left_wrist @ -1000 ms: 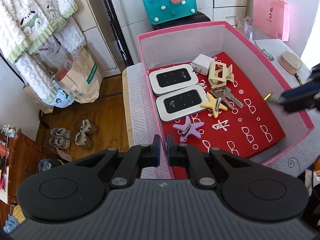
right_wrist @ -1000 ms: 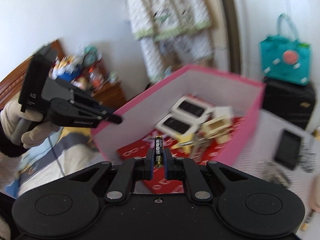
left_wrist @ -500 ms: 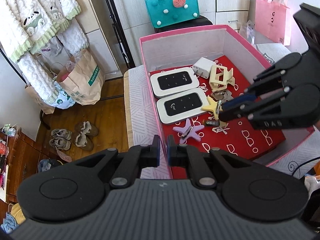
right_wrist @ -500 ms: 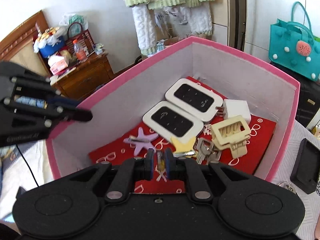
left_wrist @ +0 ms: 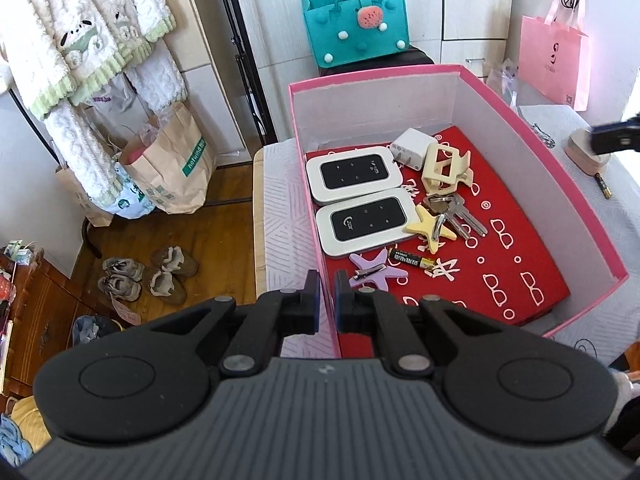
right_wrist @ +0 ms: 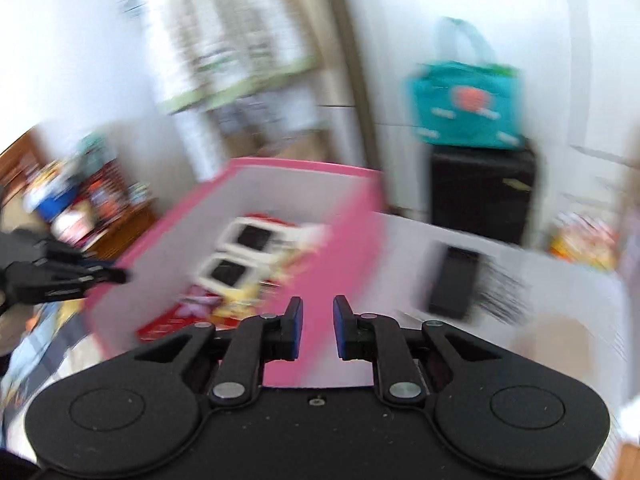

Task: Organize rigid objects
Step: 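Carry the AA battery into the pink box and open the right gripper, then move the right gripper to the beige rounded case and grasp it, then carry the beige case into the box beside the star clips and release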

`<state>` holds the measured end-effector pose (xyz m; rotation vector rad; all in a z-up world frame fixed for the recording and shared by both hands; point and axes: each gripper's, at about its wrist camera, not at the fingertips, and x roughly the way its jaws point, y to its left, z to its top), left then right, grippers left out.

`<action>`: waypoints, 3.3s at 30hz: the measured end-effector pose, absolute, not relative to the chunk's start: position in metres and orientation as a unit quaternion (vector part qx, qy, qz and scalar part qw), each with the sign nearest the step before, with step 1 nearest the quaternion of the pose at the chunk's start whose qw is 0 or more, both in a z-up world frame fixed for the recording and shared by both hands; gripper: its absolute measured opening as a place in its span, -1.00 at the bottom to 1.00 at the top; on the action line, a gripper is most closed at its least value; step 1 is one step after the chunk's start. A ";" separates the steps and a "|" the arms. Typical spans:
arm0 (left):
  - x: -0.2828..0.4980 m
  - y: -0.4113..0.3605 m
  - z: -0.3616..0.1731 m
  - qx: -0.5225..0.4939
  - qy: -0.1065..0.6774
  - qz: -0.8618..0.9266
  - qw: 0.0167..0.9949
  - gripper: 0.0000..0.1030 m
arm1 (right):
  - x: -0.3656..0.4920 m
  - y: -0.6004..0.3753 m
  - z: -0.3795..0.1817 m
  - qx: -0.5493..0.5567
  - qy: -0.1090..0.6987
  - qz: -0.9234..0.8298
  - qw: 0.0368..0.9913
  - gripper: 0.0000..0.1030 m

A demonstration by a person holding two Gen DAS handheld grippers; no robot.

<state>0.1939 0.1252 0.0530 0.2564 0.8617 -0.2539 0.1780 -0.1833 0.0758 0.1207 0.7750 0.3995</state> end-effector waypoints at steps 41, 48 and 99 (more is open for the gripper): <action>0.197 0.114 0.050 0.166 0.406 -0.117 0.891 -0.86 | 0.201 -0.288 -0.050 0.009 0.336 0.016 0.942 0.72; 0.196 0.117 0.050 0.160 0.405 -0.121 0.892 -0.86 | 0.195 -0.289 -0.048 0.013 0.325 0.000 0.946 0.49; 0.189 0.136 0.053 0.147 0.392 -0.172 0.892 -0.87 | 0.183 -0.048 0.072 -0.108 0.400 0.366 0.833 0.49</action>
